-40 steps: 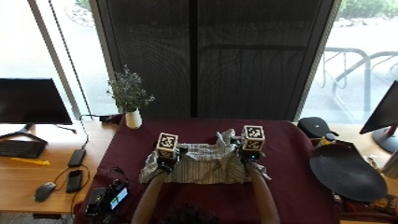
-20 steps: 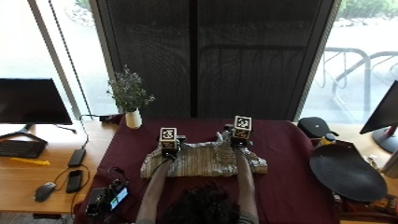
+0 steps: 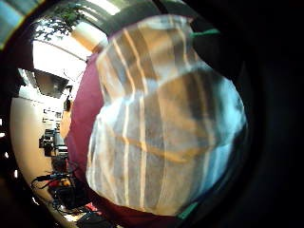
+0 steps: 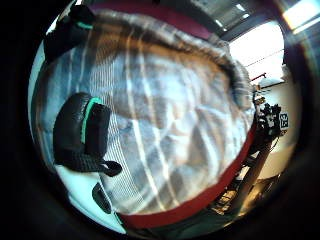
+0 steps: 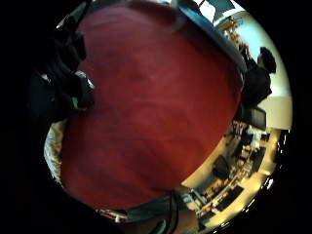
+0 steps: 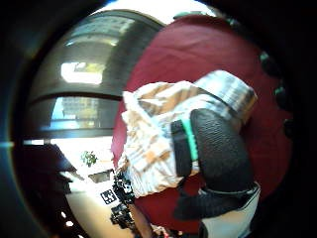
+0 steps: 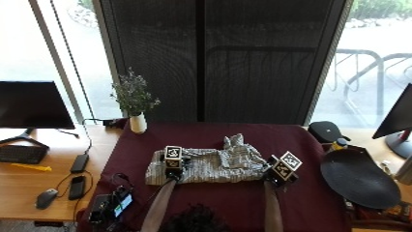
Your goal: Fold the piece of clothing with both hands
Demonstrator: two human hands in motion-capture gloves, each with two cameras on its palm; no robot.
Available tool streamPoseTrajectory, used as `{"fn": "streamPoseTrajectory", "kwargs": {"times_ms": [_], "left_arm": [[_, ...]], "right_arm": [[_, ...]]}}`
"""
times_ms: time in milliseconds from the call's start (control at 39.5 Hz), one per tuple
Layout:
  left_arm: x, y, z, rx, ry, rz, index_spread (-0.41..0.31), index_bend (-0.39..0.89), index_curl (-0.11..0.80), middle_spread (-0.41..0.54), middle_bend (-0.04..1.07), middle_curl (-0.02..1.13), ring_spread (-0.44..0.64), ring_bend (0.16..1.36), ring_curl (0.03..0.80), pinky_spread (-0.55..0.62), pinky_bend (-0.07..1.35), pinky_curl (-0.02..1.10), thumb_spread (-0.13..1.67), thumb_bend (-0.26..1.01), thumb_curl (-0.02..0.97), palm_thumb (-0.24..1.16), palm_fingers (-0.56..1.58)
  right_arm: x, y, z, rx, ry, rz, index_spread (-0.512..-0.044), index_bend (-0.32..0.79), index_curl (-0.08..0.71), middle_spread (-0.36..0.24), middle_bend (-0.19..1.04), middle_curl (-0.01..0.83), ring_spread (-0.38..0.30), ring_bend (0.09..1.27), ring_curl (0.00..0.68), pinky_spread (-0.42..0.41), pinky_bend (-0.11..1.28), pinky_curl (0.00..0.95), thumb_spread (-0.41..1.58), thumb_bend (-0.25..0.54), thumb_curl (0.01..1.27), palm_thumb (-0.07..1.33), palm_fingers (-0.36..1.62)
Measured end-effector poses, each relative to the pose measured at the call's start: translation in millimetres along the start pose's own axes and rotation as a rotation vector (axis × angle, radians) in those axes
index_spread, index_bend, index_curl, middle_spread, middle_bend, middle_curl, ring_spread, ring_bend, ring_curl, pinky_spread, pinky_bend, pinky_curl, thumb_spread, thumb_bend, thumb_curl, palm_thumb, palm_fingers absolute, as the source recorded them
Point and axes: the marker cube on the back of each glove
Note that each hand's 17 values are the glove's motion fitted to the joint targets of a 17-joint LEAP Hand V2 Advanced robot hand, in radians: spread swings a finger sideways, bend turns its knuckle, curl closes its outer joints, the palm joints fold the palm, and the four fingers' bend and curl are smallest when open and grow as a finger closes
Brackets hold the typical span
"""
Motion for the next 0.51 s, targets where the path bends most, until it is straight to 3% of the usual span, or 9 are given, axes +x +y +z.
{"fn": "streamPoseTrajectory", "kwargs": {"times_ms": [101, 127, 177, 278, 354, 405, 430, 481, 506], "left_arm": [[5.2, 24.0, 11.4, -0.188, 0.053, -0.028, -0.184, 0.14, 0.460, -0.175, 0.25, 0.47, -0.07, 0.41, 0.406, 0.16, 0.29, 0.24, 1.33, -0.04, 0.261, 0.56, 0.62], [6.4, 29.6, 12.9, -0.230, 0.067, -0.032, -0.177, 0.13, 0.455, -0.159, 0.21, 0.46, -0.05, 0.41, 0.404, 0.17, 0.31, 0.25, 1.33, -0.05, 0.255, 0.53, 0.59], [7.7, 36.4, 14.9, -0.283, 0.083, -0.031, -0.158, 0.11, 0.440, -0.123, 0.17, 0.44, -0.01, 0.41, 0.402, 0.18, 0.35, 0.27, 1.35, -0.05, 0.238, 0.47, 0.53], [11.7, 34.6, 17.9, -0.279, 0.101, 0.005, -0.138, 0.11, 0.419, -0.085, 0.16, 0.42, 0.04, 0.41, 0.391, 0.20, 0.38, 0.28, 1.36, -0.04, 0.219, 0.38, 0.49], [12.3, 31.0, 20.5, -0.271, 0.103, 0.009, -0.128, 0.12, 0.407, -0.063, 0.17, 0.41, 0.08, 0.42, 0.385, 0.21, 0.40, 0.30, 1.37, -0.04, 0.205, 0.32, 0.47], [11.2, 30.3, 21.6, -0.277, 0.098, 0.002, -0.123, 0.13, 0.401, -0.051, 0.17, 0.41, 0.09, 0.42, 0.380, 0.22, 0.41, 0.30, 1.39, -0.04, 0.194, 0.28, 0.46], [11.3, 30.3, 21.6, -0.281, 0.100, 0.003, -0.121, 0.13, 0.400, -0.047, 0.17, 0.40, 0.10, 0.42, 0.380, 0.22, 0.42, 0.31, 1.39, -0.04, 0.189, 0.26, 0.46], [12.2, 30.6, 20.6, -0.290, 0.102, 0.013, -0.117, 0.14, 0.397, -0.035, 0.17, 0.40, 0.12, 0.42, 0.378, 0.22, 0.42, 0.31, 1.40, -0.03, 0.184, 0.24, 0.45], [12.5, 30.3, 19.1, -0.292, 0.097, 0.019, -0.116, 0.14, 0.395, -0.031, 0.18, 0.40, 0.12, 0.43, 0.378, 0.23, 0.42, 0.32, 1.41, -0.03, 0.182, 0.23, 0.45]], "right_arm": [[29.4, -10.6, 7.7, 0.056, 0.183, 0.288, -0.296, -0.09, 0.150, -0.038, 0.29, 0.414, -0.094, 0.79, 0.467, -0.066, 0.80, 0.439, 1.37, -0.085, 0.25, 0.56, 0.67], [30.1, -16.1, 9.7, 0.083, 0.188, 0.307, -0.296, -0.10, 0.132, -0.038, 0.31, 0.425, -0.095, 0.82, 0.474, -0.072, 0.81, 0.441, 1.36, -0.083, 0.25, 0.53, 0.70], [27.9, -24.1, 14.6, 0.107, 0.175, 0.320, -0.289, -0.21, 0.052, -0.056, 0.47, 0.465, -0.121, 0.90, 0.483, -0.152, 0.88, 0.442, 1.32, -0.094, 0.23, 0.43, 0.94], [15.9, -30.3, 20.2, 0.121, 0.102, 0.280, -0.258, -0.19, -0.020, -0.063, 0.57, 0.497, -0.143, 0.95, 0.493, -0.206, 0.97, 0.459, 1.27, -0.067, 0.23, 0.34, 1.03], [6.1, -30.2, 26.8, 0.049, 0.056, 0.231, -0.246, -0.15, -0.029, -0.071, 0.60, 0.508, -0.155, 0.98, 0.511, -0.228, 1.00, 0.483, 1.24, -0.032, 0.24, 0.35, 1.04], [6.0, -29.5, 31.3, 0.005, 0.063, 0.242, -0.247, -0.11, -0.023, -0.073, 0.60, 0.512, -0.160, 0.98, 0.517, -0.238, 1.01, 0.492, 1.23, 0.012, 0.26, 0.43, 1.05], [7.0, -28.5, 32.0, 0.000, 0.066, 0.259, -0.243, 0.01, 0.014, -0.080, 0.58, 0.504, -0.162, 0.96, 0.512, -0.242, 0.98, 0.487, 1.25, 0.084, 0.30, 0.57, 1.09], [3.2, -25.8, 29.7, 0.020, 0.021, 0.254, -0.240, 0.01, 0.015, -0.083, 0.57, 0.504, -0.166, 0.95, 0.513, -0.248, 0.98, 0.491, 1.24, 0.089, 0.31, 0.60, 1.09], [-3.7, -25.1, 26.0, 0.051, -0.043, 0.214, -0.239, 0.06, 0.032, -0.089, 0.56, 0.499, -0.170, 0.94, 0.508, -0.251, 0.96, 0.486, 1.24, 0.118, 0.32, 0.66, 1.11]]}}
